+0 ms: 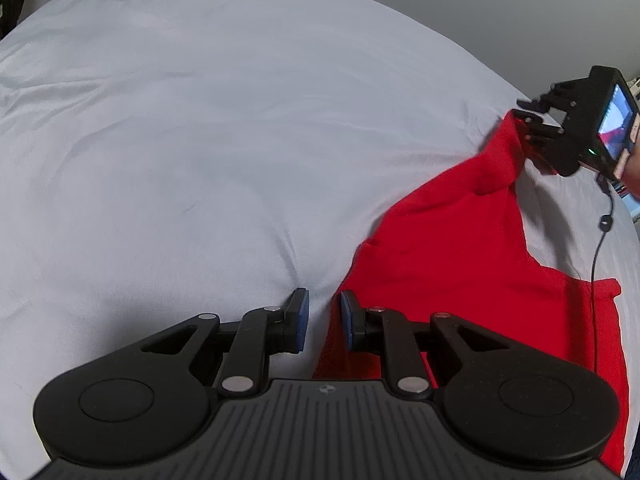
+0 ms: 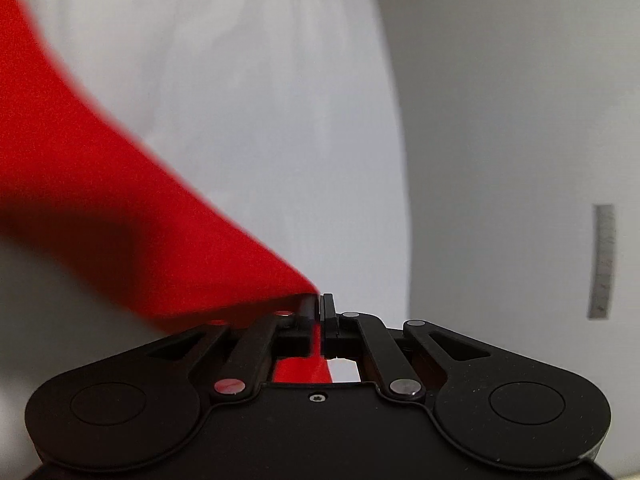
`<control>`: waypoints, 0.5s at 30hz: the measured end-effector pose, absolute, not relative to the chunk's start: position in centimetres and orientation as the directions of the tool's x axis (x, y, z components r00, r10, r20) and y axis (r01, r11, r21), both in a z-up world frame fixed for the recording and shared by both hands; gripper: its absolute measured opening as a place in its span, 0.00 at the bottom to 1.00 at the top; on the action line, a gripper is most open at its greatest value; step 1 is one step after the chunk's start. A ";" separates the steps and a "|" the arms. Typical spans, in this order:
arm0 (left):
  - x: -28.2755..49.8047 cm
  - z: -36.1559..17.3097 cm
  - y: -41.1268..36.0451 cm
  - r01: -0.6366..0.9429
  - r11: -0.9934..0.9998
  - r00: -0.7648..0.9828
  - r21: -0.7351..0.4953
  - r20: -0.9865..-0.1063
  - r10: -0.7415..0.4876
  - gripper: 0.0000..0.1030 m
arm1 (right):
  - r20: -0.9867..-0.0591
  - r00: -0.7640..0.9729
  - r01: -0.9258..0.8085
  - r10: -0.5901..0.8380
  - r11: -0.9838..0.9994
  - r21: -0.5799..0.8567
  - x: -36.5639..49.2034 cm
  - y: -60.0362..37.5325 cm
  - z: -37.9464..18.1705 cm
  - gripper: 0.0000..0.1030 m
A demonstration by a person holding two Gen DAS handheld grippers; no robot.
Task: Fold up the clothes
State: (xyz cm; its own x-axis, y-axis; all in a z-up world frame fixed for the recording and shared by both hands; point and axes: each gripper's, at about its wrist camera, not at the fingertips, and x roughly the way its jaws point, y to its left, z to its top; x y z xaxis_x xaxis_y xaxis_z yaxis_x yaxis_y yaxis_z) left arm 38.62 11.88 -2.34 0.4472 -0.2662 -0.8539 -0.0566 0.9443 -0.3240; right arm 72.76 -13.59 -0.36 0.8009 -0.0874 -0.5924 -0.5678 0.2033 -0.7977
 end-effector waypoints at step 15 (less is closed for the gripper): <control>39.0 -2.5 11.9 -0.057 0.936 0.441 -0.347 -0.850 -0.288 0.16 | -0.671 0.737 -0.524 -0.078 0.560 -0.641 77.9 -25.8 5.0 0.40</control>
State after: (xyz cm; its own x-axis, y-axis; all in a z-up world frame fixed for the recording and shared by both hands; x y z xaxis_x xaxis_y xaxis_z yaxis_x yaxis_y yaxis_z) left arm 39.04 11.95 -2.54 0.4414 -0.2884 -0.8497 -0.0571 0.9360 -0.3473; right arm 77.95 -25.76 5.02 0.7371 -0.0784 -0.6712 -0.5245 0.5600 -0.6414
